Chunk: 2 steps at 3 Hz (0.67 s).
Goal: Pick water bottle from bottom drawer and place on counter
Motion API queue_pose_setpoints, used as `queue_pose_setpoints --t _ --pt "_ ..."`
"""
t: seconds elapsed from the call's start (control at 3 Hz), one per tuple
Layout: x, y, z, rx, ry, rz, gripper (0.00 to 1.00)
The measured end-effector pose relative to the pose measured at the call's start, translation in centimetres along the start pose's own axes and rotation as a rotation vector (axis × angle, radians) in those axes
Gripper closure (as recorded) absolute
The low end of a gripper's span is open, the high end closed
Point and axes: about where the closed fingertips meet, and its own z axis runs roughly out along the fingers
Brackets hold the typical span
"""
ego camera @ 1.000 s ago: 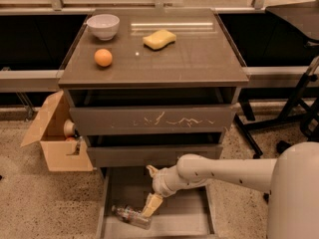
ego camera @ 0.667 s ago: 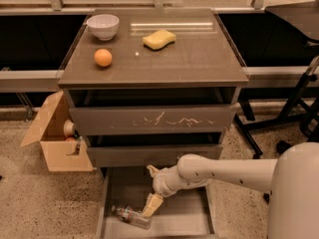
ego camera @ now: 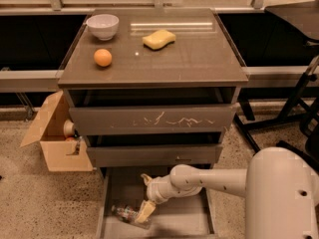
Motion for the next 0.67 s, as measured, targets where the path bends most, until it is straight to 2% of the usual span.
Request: queue_pose_setpoints --t 0.33,0.67 --pt "2.9 -0.5 5.0 0.007 0.002 0.007 0.0" --pt "4.1 -0.9 7.9 0.002 0.021 0.01 0.0"
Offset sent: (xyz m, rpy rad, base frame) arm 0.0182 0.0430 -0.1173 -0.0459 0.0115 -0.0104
